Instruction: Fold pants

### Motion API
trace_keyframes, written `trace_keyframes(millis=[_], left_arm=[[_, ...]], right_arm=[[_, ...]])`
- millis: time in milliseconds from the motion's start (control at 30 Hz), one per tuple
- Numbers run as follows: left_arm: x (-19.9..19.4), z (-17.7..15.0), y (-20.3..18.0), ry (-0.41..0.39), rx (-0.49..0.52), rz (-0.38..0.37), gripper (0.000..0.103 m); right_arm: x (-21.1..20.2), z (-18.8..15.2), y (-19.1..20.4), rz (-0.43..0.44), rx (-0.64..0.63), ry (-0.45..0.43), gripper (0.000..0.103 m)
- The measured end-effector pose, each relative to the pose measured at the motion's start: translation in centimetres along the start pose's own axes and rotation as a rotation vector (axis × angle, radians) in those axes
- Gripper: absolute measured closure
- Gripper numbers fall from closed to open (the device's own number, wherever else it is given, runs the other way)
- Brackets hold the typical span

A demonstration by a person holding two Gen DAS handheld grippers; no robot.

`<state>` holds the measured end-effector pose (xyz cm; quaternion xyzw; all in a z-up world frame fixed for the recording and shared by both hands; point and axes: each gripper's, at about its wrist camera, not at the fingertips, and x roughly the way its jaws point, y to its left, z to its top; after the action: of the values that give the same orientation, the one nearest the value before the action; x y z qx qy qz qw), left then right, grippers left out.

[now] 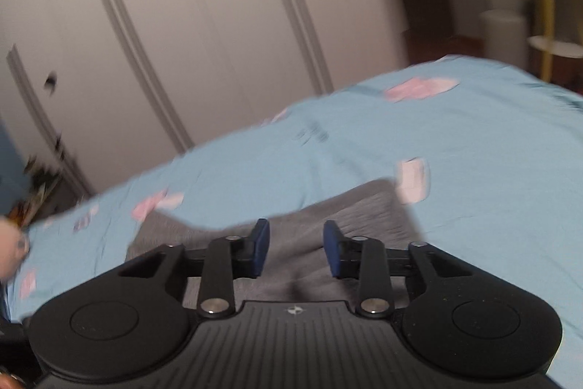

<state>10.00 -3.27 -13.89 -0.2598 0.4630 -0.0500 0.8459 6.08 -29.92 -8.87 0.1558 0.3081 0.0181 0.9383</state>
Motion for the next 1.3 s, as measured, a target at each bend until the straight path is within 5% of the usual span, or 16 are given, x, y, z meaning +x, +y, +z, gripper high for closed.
trace_keyframes(millis=[33, 133, 267, 333, 400, 567, 800, 833, 900, 933, 1100, 1300], left_arm=[[0.2, 0.0, -0.1, 0.008, 0.003, 0.007, 0.003], [1.0, 0.0, 0.0, 0.055, 0.006, 0.025, 0.003], [0.5, -0.1, -0.2, 0.027, 0.029, 0.025, 0.003], [0.2, -0.3, -0.9, 0.018, 0.076, 0.023, 0.002], [0.7, -0.5, -1.5, 0.044, 0.126, 0.041, 0.002], [1.4, -0.8, -2.0, 0.098, 0.175, 0.077, 0.001], [1.6, -0.8, -1.9, 0.104, 0.172, 0.087, 0.001], [1.7, -0.9, -1.9, 0.103, 0.173, 0.090, 0.001], [1.7, -0.9, -2.0, 0.104, 0.169, 0.096, 0.000], [1.7, -0.9, -2.0, 0.106, 0.166, 0.097, 0.000], [1.9, -0.9, -2.1, 0.108, 0.168, 0.106, 0.000], [2.0, -0.4, -1.7, 0.134, 0.139, 0.085, 0.000]], right_arm=[[1.3, -0.5, 0.0, -0.028, -0.020, 0.046, 0.073], [2.9, -1.8, -1.0, -0.121, -0.060, 0.088, 0.103], [-0.5, -0.7, -1.8, -0.063, 0.033, 0.039, 0.099], [-3.1, -1.3, -1.8, -0.044, -0.007, 0.011, 0.090], [-3.1, -2.6, -1.7, -0.063, -0.070, 0.074, 0.083], [-2.4, -3.0, -1.0, -0.145, -0.143, 0.132, 0.083], [-4.1, -2.7, -1.5, -0.101, -0.154, 0.136, 0.081], [-4.3, -2.8, -1.5, -0.111, -0.155, 0.128, 0.077], [-4.2, -2.7, -1.5, -0.236, -0.163, 0.120, 0.017], [-4.0, -2.8, -1.8, -0.282, -0.153, 0.114, 0.005], [-3.2, -2.1, -4.9, -0.191, 0.025, 0.176, 0.004], [-1.4, -2.0, -6.3, -0.146, 0.083, 0.260, 0.003]])
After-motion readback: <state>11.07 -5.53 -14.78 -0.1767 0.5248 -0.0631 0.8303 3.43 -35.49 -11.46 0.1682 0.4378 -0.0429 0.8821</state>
